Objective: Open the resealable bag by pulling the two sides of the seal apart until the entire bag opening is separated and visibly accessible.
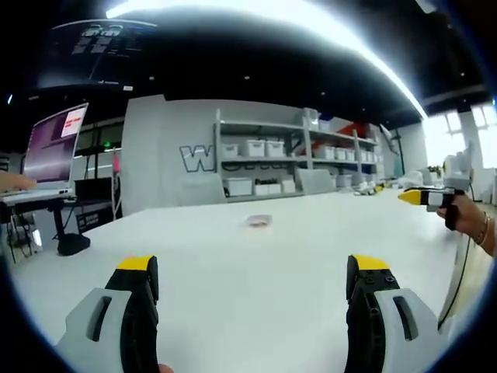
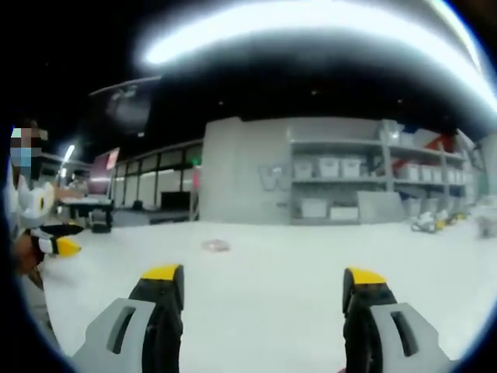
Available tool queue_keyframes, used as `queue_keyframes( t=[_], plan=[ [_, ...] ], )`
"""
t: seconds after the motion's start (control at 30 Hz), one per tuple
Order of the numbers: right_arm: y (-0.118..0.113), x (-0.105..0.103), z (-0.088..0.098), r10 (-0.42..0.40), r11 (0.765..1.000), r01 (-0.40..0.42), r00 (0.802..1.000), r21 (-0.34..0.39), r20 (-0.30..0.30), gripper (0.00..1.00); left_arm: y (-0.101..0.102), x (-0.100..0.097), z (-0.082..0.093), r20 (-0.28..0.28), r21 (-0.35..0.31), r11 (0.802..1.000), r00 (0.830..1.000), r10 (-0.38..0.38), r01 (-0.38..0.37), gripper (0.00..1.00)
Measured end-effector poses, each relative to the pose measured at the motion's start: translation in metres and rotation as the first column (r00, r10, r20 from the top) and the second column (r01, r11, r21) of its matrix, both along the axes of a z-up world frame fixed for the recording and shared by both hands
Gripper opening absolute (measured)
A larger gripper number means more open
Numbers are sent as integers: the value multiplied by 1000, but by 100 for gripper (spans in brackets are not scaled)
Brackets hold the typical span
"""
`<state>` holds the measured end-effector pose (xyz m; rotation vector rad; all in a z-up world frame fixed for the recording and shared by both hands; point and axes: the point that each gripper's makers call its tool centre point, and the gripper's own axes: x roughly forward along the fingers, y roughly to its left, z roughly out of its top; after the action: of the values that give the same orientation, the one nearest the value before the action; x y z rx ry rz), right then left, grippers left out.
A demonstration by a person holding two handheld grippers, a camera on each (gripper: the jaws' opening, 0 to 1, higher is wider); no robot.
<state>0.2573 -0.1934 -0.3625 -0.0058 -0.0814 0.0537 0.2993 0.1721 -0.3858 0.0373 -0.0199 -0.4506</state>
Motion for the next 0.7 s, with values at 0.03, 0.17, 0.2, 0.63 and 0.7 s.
queue_keyframes(
  t=[0.03,0.17,0.2,0.63,0.7],
  plan=[
    [0,0,0,0,1000,0,1000,0,0,85,0,0,0,-1,0,1000,1000,0,0,100],
    [1,1,0,2,1000,-2,1000,2,-1,85,1,-1,2,4,0,1000,1000,2,-2,100],
    [1,1,0,2,1000,-2,1000,3,0,85,1,0,2,6,0,1000,1000,3,-3,100],
    [2,2,0,8,1000,-8,1000,5,2,85,-1,0,3,8,3,1000,1000,1,-1,100],
    [3,2,0,10,1000,-10,1000,6,2,85,-1,0,2,6,4,1000,1000,2,-2,100]
  ],
)
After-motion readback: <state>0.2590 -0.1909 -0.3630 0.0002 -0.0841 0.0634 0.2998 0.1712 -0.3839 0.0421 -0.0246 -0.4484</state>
